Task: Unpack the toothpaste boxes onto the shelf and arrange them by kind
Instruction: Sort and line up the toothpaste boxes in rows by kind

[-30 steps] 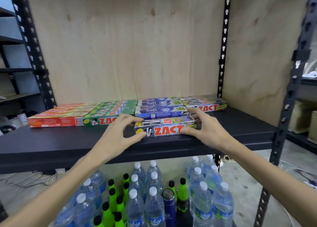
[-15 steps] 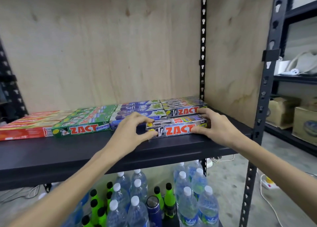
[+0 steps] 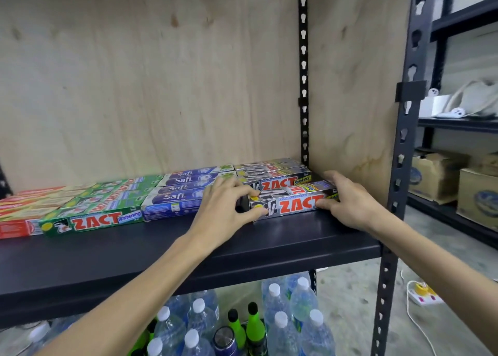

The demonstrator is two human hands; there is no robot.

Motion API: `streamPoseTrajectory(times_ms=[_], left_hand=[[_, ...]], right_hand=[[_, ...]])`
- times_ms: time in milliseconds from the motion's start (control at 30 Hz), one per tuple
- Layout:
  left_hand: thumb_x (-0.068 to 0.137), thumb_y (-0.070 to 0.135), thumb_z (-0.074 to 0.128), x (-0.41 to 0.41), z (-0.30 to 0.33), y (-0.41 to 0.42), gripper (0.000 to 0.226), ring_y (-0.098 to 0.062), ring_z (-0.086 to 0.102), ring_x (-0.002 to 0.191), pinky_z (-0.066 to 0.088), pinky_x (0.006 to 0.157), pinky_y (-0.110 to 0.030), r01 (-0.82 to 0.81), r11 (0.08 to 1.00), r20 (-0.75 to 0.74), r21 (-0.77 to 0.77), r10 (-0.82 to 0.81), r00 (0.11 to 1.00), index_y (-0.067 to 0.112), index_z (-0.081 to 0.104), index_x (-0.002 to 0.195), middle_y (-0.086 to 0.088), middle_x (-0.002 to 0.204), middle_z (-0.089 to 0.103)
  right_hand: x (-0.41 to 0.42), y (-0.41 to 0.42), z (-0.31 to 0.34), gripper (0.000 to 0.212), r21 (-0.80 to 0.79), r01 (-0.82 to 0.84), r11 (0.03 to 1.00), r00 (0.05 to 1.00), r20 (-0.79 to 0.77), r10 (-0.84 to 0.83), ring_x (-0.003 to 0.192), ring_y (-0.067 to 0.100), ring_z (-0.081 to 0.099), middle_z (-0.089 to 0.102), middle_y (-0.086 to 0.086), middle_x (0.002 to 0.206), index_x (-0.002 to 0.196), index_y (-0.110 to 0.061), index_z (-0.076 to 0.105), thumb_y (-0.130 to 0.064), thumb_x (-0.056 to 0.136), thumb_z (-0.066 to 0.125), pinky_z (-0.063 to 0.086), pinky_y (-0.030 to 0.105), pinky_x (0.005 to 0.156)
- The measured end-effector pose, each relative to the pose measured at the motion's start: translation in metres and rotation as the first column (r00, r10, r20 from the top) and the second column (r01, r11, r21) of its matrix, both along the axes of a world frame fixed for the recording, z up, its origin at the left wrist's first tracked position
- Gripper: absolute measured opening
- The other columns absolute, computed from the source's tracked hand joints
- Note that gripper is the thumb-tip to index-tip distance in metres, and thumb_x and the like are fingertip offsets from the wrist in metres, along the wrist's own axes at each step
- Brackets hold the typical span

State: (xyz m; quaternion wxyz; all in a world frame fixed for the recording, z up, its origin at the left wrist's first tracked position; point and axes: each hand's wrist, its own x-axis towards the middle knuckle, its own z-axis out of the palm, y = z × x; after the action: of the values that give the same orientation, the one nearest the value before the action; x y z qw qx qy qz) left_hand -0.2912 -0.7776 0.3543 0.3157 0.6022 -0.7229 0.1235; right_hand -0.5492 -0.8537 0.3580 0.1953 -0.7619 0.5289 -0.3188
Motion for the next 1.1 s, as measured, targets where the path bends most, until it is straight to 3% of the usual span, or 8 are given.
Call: streamPoseTrajectory(times_ms=[200,333,467,600,700,800,1100], left_hand=[[0.081,0.062,0.069,0.007,-0.002,-0.019,0.038,-0.006,0.036,0.125,0.027,0.101,-0.031,-0.005,1.000,0.041,-0.026,0.006,0.999,0.038,0.065,0.110,0.018,0.126,0.051],[0.079,0.069,0.065,0.017,-0.001,-0.029,0.046,-0.007,0.034,0.135,0.027,0.110,-0.036,-0.020,1.000,0.131,-0.003,0.020,0.991,0.038,0.058,0.112,0.019,0.136,0.049],[0.082,0.069,0.061,0.027,0.000,-0.035,0.044,-0.006,0.043,0.129,0.034,0.111,-0.042,-0.029,1.000,0.121,-0.005,0.029,0.992,0.040,0.056,0.114,0.021,0.126,0.054],[0.081,0.070,0.060,0.028,0.001,-0.039,0.046,-0.003,0.046,0.122,0.034,0.108,-0.039,-0.065,0.998,0.129,-0.007,0.066,0.990,0.042,0.053,0.116,0.025,0.121,0.053],[0.077,0.074,0.058,0.031,0.001,-0.041,0.055,-0.004,0.044,0.128,0.031,0.112,-0.037,-0.109,0.994,0.110,0.012,0.107,0.988,0.042,0.052,0.122,0.024,0.129,0.053],[0.076,0.079,0.055,0.031,0.002,-0.042,0.077,-0.008,0.040,0.137,0.028,0.115,-0.038,-0.189,0.980,0.124,0.059,0.180,0.976,0.040,0.043,0.141,0.017,0.146,0.048],[0.075,0.092,0.029,0.036,0.014,-0.050,0.100,-0.009,0.019,0.151,0.021,0.119,-0.045,-0.297,0.941,0.373,0.159,0.221,0.901,0.033,0.031,0.155,0.012,0.163,0.027]], right_hand=[[0.006,-0.020,-0.007,0.077,-0.043,0.009,0.999,1.000,0.025,-0.007,0.137,0.028,0.041,0.048,0.006,0.149,0.154,-0.026,0.030,-0.029,0.090,0.073,0.037,0.043,0.114],[0.023,-0.022,-0.006,0.089,-0.106,-0.032,0.994,0.999,-0.015,0.031,0.132,0.028,0.045,0.051,0.004,0.143,0.154,-0.037,0.021,-0.049,0.084,0.074,0.041,0.046,0.110],[0.031,-0.027,-0.006,0.089,-0.163,-0.001,0.987,0.998,-0.062,-0.009,0.129,0.030,0.050,0.056,0.004,0.141,0.155,-0.035,0.020,-0.052,0.085,0.072,0.043,0.044,0.106],[0.035,-0.032,0.002,0.087,-0.158,0.000,0.987,0.992,-0.123,-0.020,0.128,0.029,0.053,0.056,0.000,0.143,0.155,-0.032,0.020,-0.051,0.087,0.071,0.046,0.042,0.100],[0.037,-0.034,0.002,0.088,-0.139,0.007,0.990,0.990,-0.140,-0.026,0.133,0.030,0.047,0.050,-0.002,0.148,0.157,-0.034,0.014,-0.052,0.089,0.068,0.044,0.043,0.101],[0.037,-0.040,-0.001,0.092,-0.109,-0.005,0.994,0.991,-0.136,-0.010,0.137,0.032,0.037,0.041,-0.003,0.156,0.158,-0.033,0.008,-0.053,0.090,0.065,0.039,0.044,0.105],[0.043,-0.056,-0.009,0.094,-0.101,0.006,0.995,0.983,-0.180,-0.024,0.141,0.032,0.027,0.027,0.002,0.162,0.159,-0.016,0.003,-0.056,0.094,0.057,0.029,0.046,0.112]])
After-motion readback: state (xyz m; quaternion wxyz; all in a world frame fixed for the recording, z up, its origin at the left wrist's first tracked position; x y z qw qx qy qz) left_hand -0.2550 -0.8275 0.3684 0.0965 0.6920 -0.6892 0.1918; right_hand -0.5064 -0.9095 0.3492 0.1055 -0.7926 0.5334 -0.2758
